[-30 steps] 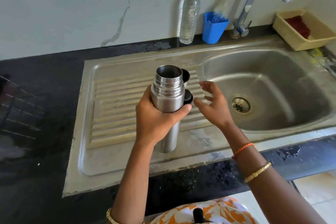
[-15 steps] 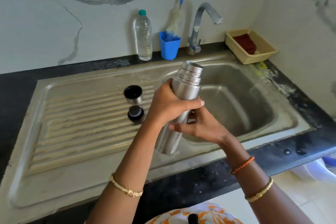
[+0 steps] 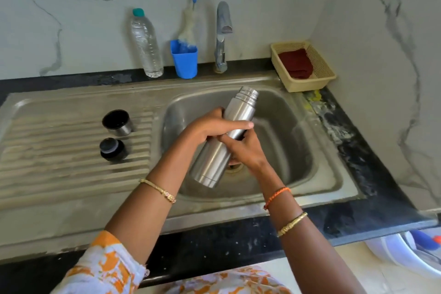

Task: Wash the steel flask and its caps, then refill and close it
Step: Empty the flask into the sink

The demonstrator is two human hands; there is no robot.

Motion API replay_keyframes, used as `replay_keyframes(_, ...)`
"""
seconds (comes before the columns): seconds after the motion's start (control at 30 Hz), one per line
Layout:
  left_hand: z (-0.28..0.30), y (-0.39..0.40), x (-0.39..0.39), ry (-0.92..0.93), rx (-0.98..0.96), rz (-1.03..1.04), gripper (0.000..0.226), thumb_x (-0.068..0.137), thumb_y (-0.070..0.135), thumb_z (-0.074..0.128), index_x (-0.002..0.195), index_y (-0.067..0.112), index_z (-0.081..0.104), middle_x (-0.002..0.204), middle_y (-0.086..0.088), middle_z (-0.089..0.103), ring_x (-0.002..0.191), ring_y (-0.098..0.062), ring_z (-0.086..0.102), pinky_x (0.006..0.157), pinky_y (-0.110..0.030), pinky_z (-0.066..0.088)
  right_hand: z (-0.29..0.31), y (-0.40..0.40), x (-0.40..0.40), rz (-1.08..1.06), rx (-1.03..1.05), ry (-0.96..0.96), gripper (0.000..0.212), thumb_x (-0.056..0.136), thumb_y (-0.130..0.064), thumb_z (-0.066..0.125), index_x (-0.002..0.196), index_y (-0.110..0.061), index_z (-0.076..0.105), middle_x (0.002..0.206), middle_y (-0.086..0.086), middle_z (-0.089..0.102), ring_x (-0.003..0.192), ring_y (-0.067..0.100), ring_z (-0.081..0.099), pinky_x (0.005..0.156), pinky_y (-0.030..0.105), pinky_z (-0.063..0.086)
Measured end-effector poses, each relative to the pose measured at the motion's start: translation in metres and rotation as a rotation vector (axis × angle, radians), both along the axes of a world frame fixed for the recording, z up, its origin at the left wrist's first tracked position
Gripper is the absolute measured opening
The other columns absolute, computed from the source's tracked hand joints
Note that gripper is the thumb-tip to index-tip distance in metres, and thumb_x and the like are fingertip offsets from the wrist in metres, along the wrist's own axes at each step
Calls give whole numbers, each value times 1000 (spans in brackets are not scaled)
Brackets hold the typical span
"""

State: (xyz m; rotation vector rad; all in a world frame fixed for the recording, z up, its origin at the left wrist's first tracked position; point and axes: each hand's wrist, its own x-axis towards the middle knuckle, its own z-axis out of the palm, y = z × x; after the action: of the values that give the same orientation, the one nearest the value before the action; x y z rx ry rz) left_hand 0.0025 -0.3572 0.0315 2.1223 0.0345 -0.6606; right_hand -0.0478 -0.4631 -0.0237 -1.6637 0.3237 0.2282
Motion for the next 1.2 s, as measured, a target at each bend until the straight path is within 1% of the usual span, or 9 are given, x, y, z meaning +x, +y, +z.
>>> replay_keyframes(0.07,-15,2,-1,53,17,24,74,65,69,73,118,20,54,105,-1,67,90,-17,65,73,-32,53,-5,-5,4,-4,65,84,69,65,-45,78,119,-15,49,107,5,68,83,17,71,54,39,59)
replay_keyframes(0.17,-33,8,-3,105,2,91,63,73,73,63,110,23,61,103,-1,69,93,-17,65,79,-34,52,-10,-11,9,-2,160,181,58,74,-40,76,119,-12,50,103,6,69,83,18,71,54,36,57)
replay_keyframes(0.33,-53,8,-5,193,-107,163,43,85,61,59,110,26,63,102,2,69,97,-17,64,86,-36,50,-15,-21,18,30,100,252,60,68,-40,79,114,-13,52,100,5,70,83,18,70,59,47,59)
replay_keyframes(0.47,-62,0,-3,206,-149,212,40,86,57,59,114,28,63,103,1,68,101,-20,64,92,-41,51,-16,-29,25,54,63,289,63,65,-40,81,114,-17,48,101,3,68,86,19,70,62,50,59)
replay_keyframes(0.63,-66,-3,-1,245,-193,230,36,89,53,60,113,26,64,105,-1,69,103,-21,65,88,-39,52,-18,-36,30,81,37,334,66,62,-40,82,113,-14,50,98,6,69,84,21,70,61,49,59)
replay_keyframes(0.77,-68,-1,-2,261,-213,247,32,88,53,60,107,28,65,104,-2,69,101,-22,66,85,-39,53,-16,-38,33,127,13,353,69,61,-45,82,114,-14,52,101,7,69,87,23,70,60,48,59)
replay_keyframes(0.93,-66,-3,-5,277,-231,260,26,91,51,58,100,26,64,103,-5,68,96,-24,66,80,-36,53,-11,-43,30,166,14,350,47,73,-41,77,106,-15,55,96,7,69,82,21,70,61,43,60)
replay_keyframes(1.07,-64,-5,-11,272,-270,264,30,92,50,56,109,26,63,106,-6,68,100,-24,66,86,-38,54,-6,-49,27,184,7,317,37,77,-37,74,101,-16,56,92,5,68,76,16,68,54,34,59)
replay_keyframes(1.2,-64,-11,-18,266,-337,276,26,93,46,56,107,26,63,107,-6,68,100,-24,66,91,-41,53,-5,-57,24,196,-32,294,37,77,-36,74,102,-19,52,95,3,67,81,16,67,58,35,59)
